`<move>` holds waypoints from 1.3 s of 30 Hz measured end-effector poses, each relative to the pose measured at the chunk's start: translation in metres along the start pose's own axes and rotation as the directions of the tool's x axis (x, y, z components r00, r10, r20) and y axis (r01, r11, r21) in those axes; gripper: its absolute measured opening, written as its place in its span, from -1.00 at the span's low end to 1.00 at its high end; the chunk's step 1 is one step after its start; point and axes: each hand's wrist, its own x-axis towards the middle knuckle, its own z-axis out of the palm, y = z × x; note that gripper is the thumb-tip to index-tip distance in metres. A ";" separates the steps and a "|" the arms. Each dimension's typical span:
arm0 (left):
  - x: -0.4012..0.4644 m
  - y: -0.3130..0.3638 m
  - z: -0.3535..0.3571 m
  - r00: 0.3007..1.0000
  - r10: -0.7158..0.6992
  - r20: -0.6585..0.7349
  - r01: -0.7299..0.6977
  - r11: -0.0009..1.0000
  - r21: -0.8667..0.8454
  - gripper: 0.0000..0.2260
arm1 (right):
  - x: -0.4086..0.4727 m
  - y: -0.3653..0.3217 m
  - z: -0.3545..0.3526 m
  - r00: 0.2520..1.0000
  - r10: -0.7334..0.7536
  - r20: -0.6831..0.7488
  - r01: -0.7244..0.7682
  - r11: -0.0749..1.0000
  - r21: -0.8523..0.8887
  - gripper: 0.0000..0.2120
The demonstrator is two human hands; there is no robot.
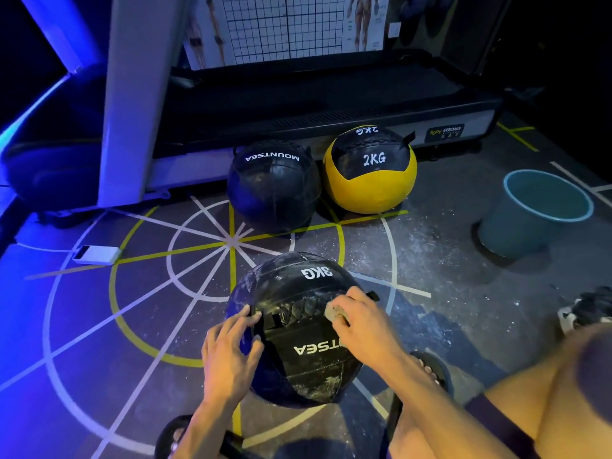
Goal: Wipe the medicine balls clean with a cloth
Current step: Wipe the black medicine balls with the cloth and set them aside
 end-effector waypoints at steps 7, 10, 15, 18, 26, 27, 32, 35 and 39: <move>0.000 0.000 0.001 1.000 -0.007 -0.010 0.006 1.000 -0.009 -0.59 | -0.005 0.005 0.008 0.992 0.102 -0.081 -0.088 0.983 0.161 -0.80; -0.001 0.001 0.001 1.000 -0.004 -0.010 0.004 1.000 -0.008 -0.59 | -0.008 0.007 0.012 0.983 0.151 -0.106 -0.127 0.971 0.203 -0.80; -0.001 0.001 0.002 1.000 -0.001 -0.015 0.001 1.000 -0.008 -0.59 | -0.014 0.010 0.015 0.970 0.188 -0.153 -0.155 0.966 0.207 -0.88; 0.001 0.001 0.002 1.000 -0.006 -0.008 0.006 1.000 -0.013 -0.59 | -0.018 0.005 0.021 0.983 0.127 -0.133 -0.101 0.978 0.184 -0.86; -0.003 0.000 0.004 0.999 0.023 -0.023 -0.023 1.000 0.004 -0.60 | -0.001 -0.004 0.014 0.983 0.114 -0.141 -0.106 0.993 0.060 -0.83; -0.003 0.000 0.004 0.999 0.022 -0.026 -0.022 1.000 0.003 -0.60 | 0.002 -0.005 0.012 0.985 0.108 -0.137 -0.103 0.994 0.042 -0.83; -0.002 -0.002 0.006 0.998 0.035 -0.052 -0.036 0.999 -0.008 -0.64 | 0.008 -0.009 0.009 0.992 0.098 -0.073 -0.096 0.995 0.041 -0.85; -0.004 -0.003 0.006 0.997 0.051 -0.062 -0.049 0.998 0.024 -0.63 | 0.007 -0.006 0.006 0.970 0.240 -0.046 -0.236 0.968 0.088 -0.81; -0.007 -0.004 0.008 0.995 0.064 -0.071 -0.062 0.998 0.026 -0.66 | -0.002 0.004 0.001 0.930 0.368 0.011 -0.365 0.919 0.151 -0.76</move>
